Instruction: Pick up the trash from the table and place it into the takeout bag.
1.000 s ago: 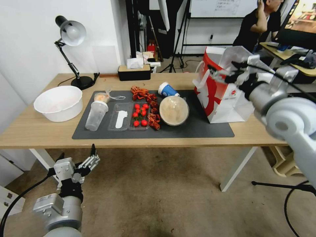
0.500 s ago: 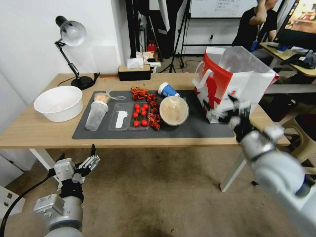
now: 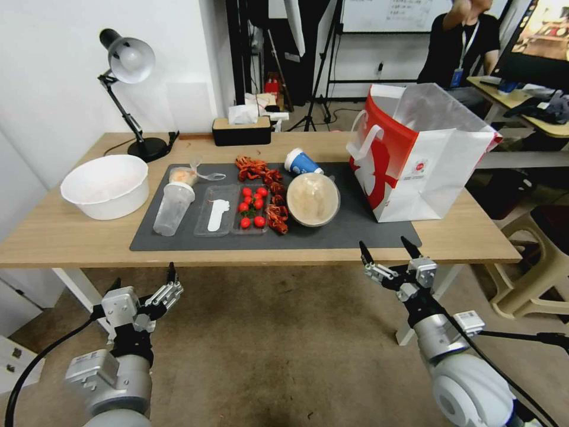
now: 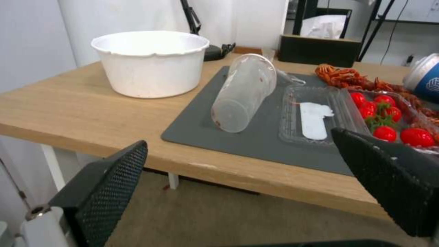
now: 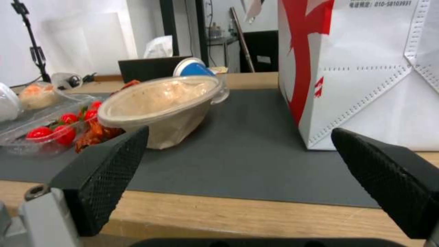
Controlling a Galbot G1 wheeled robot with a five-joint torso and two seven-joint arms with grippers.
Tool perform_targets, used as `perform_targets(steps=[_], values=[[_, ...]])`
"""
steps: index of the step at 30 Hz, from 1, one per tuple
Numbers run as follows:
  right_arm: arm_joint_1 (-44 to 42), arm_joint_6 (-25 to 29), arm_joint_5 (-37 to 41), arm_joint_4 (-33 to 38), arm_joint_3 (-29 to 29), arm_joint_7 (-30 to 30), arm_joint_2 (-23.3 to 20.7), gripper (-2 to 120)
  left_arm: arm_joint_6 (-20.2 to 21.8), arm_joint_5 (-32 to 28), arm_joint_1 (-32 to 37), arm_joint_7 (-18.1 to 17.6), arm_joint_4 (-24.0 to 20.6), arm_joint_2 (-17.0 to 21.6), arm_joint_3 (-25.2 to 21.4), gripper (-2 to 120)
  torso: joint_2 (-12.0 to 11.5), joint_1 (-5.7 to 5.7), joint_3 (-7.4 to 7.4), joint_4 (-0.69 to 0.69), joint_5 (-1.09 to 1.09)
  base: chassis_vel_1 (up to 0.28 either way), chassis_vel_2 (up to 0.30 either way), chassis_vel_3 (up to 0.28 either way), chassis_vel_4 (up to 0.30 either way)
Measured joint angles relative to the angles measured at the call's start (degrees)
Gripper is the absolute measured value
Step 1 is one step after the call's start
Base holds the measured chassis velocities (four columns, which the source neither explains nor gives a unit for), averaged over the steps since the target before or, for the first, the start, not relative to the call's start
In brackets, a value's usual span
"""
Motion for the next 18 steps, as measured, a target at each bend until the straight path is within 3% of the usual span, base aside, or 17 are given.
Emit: perform_targets(steps=[4, 8, 10, 11, 13, 14, 17, 18], values=[[1.61, -0.56, 0.66, -0.19, -0.86, -0.09, -0.34, 100, -0.15, 0.0, -0.16, -0.02, 0.24, 0.1, -0.02, 100, 0.0, 0.0, 0.0, 0.0, 0.0, 0.0, 0.0, 0.0, 0.0], [4.96, -3.39, 6.98, 0.53, -2.96, 0.37, -0.44, 100, -0.2, 0.15, -0.52, -0.03, 0.46, 0.17, 0.3, 100, 0.0, 0.0, 0.01, 0.0, 0.0, 0.0, 0.0, 0.0, 0.0], [9.58, -6.54, 14.08, 0.32, -5.5, 1.46, -0.26, 100, -0.27, 0.3, -0.7, -0.04, 0.63, 0.16, 0.24, 100, 0.0, 0.0, 0.0, -0.01, 0.0, 0.0, 0.0, 0.0, 0.0], [9.58, -6.54, 14.08, 0.32, -5.5, 1.46, -0.26, 100, -0.27, 0.3, -0.7, -0.04, 0.63, 0.16, 0.24, 100, 0.0, 0.0, 0.0, -0.01, 0.0, 0.0, 0.0, 0.0, 0.0], [15.18, -10.4, 24.58, 0.1, -8.2, 5.91, 0.23, 100, -0.28, 0.31, -0.74, -0.07, 0.59, 0.16, -0.13, 100, -0.01, 0.01, 0.01, 0.01, 0.01, 0.0, 0.0, 0.0, 0.0], [15.18, -10.4, 24.58, 0.1, -8.2, 5.91, 0.23, 100, -0.28, 0.31, -0.74, -0.07, 0.59, 0.16, -0.13, 100, -0.01, 0.01, 0.01, 0.01, 0.01, 0.0, 0.0, 0.0, 0.0], [21.42, -14.51, 36.53, -0.26, -9.82, 12.46, 1.05, 100, -0.34, 0.34, -0.38, -0.21, 0.43, 0.13, -0.54, 100, -0.01, 0.02, 0.01, 0.02, -0.01, 0.0, 0.0, 0.0, 0.0], [21.42, -14.51, 36.53, -0.26, -9.82, 12.46, 1.05, 100, -0.34, 0.34, -0.38, -0.21, 0.43, 0.13, -0.54, 100, -0.01, 0.02, 0.01, 0.02, -0.01, 0.0, 0.0, 0.0, 0.0]])
